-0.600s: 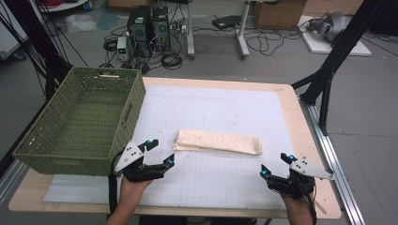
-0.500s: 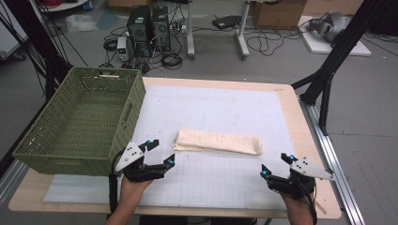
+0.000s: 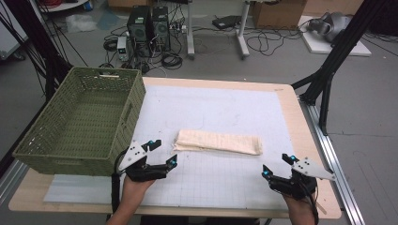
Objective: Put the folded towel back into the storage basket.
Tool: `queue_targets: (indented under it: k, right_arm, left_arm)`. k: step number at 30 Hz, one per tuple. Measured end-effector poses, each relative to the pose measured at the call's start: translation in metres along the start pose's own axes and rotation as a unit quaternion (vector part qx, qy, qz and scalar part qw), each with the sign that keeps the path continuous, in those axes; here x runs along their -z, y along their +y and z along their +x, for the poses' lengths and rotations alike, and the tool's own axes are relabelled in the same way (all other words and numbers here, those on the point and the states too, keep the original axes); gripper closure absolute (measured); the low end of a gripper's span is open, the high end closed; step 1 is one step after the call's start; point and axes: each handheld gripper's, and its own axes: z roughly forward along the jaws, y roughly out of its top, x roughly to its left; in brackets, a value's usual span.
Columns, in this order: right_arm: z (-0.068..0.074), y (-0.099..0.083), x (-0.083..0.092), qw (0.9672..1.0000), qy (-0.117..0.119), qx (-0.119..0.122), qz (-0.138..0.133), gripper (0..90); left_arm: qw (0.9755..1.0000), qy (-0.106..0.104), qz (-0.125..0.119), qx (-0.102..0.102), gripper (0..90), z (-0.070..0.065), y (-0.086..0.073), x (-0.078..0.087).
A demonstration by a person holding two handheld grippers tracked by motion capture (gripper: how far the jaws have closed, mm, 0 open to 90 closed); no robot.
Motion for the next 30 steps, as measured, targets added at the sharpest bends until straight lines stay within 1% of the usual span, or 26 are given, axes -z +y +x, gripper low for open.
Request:
queue_targets:
  k: [3,5,9,11,13,15,17,21,27,30]
  right_arm:
    - [0.001,0.001,-0.001,1.0,0.003,0.001,0.006,16.8]
    - [0.002,0.001,-0.001,1.0,0.003,0.005,0.005,16.8]
    - [0.003,0.002,0.001,1.0,0.001,0.007,0.003,16.9]
    - [0.003,0.002,0.0,1.0,0.0,0.006,0.005,16.9]
    - [0.003,0.002,0.0,1.0,0.0,0.005,0.006,16.9]
    - [0.003,0.002,0.0,1.0,0.0,0.005,0.006,16.9]
    - [0.003,0.002,-0.001,1.0,0.001,0.007,0.006,16.9]
    - [0.002,0.001,-0.001,1.0,0.001,0.002,0.007,16.9]
    - [0.0,0.001,-0.001,1.0,-0.001,0.003,0.008,16.9]
    - [0.001,0.001,-0.001,1.0,-0.002,0.003,0.009,16.9]
  left_arm:
    - [1.0,-0.001,0.002,-0.004,17.7,0.0,0.0,0.0]
    - [1.0,-0.002,0.001,0.0,17.6,0.0,0.001,0.001]
    - [1.0,-0.003,0.002,0.001,17.1,0.0,0.002,0.002]
    - [1.0,-0.005,0.0,0.007,16.9,0.0,0.003,0.002]
    - [0.9999,-0.008,0.0,0.007,16.9,0.0,0.004,0.002]
    - [0.9999,-0.009,0.004,0.005,16.9,0.002,0.006,0.003]
    - [0.9999,-0.008,0.007,0.007,16.9,0.002,0.007,0.002]
    - [0.9998,-0.01,0.018,0.004,17.1,0.003,0.011,0.002]
    - [0.9996,-0.014,0.021,0.016,17.5,0.008,0.017,0.003]
    - [0.9992,-0.021,0.031,0.017,17.5,0.009,0.019,0.001]
